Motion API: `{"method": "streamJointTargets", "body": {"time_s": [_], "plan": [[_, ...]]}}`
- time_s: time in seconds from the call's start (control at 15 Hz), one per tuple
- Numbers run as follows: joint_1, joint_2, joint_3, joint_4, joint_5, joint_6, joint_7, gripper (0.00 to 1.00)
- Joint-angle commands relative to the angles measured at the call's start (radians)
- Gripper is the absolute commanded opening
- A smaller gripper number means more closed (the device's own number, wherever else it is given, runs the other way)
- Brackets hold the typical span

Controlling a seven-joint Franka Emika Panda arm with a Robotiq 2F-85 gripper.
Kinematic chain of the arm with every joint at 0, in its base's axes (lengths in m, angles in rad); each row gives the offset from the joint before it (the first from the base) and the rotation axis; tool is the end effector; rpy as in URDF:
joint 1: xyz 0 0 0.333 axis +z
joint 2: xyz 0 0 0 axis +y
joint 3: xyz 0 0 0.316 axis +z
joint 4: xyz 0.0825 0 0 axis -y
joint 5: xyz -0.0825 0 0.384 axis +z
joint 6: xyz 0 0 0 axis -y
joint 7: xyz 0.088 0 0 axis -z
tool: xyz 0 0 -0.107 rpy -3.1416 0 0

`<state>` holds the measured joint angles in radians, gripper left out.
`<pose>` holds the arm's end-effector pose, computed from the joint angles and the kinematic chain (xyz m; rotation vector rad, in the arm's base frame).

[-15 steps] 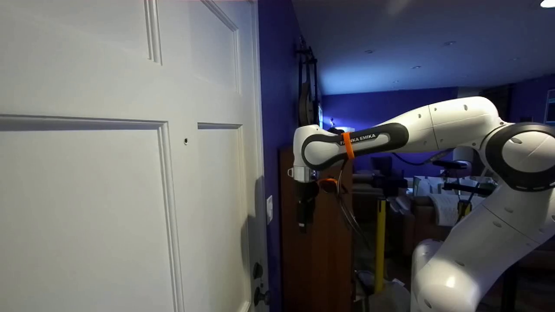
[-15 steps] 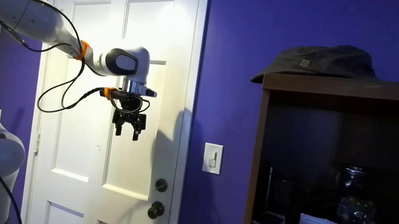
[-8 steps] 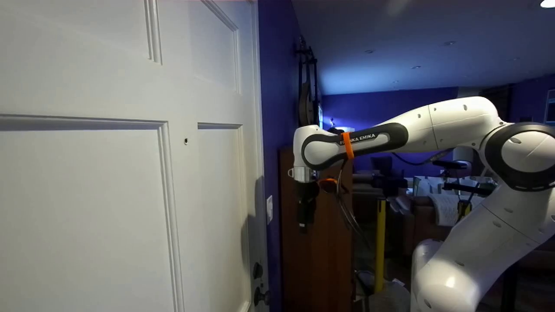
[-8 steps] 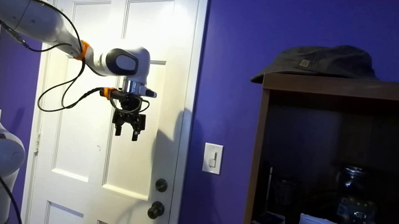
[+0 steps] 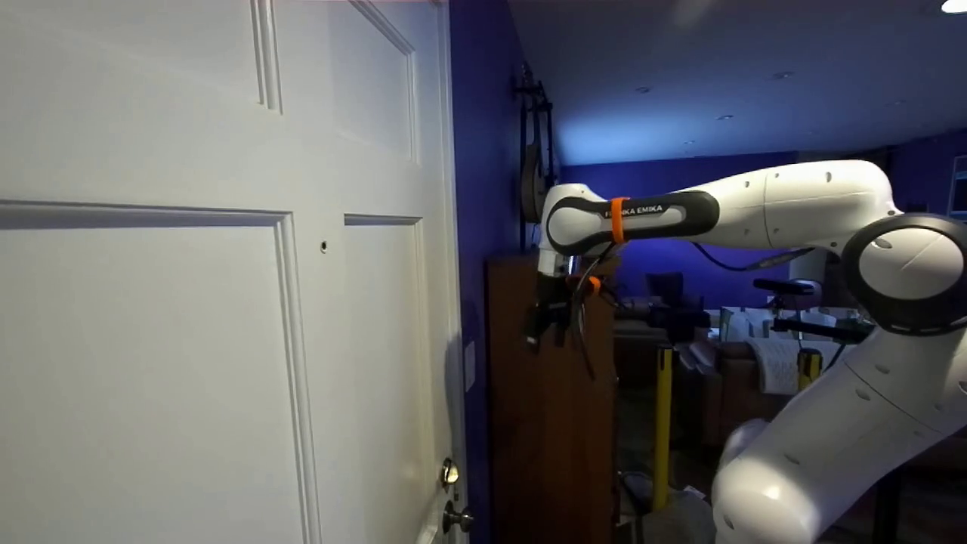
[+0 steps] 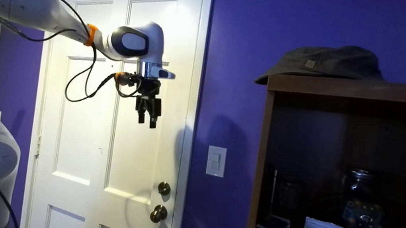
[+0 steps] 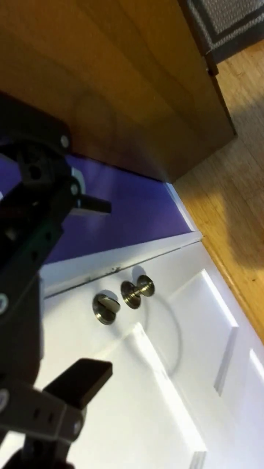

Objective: Take the hat, then hang it on the door

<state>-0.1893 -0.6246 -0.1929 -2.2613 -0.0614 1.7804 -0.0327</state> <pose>0.3413 -0.1604 0.5959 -3.0709 0.4839 -0.2216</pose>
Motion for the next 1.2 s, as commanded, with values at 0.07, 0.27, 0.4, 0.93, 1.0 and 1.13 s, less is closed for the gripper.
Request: {"method": "streamJointTargets", "body": {"time_s": [0.07,0.27,0.4,0.93,1.0,1.13], "plan": [[-0.089,-0.024,-0.023,0.090,-0.032,0.039,0.090,1.00],[-0.096,-0.019,-0.034,0.098,-0.021,0.043,0.073,1.00],[-0.112,-0.021,-0.040,0.114,-0.022,0.046,0.086,1.00],[-0.166,-0.024,-0.062,0.158,-0.087,0.140,0.111,1.00],[-0.173,-0.016,-0.077,0.176,-0.105,0.165,0.087,1.00],[-0.191,0.012,-0.106,0.216,-0.155,0.243,0.059,1.00]]}}
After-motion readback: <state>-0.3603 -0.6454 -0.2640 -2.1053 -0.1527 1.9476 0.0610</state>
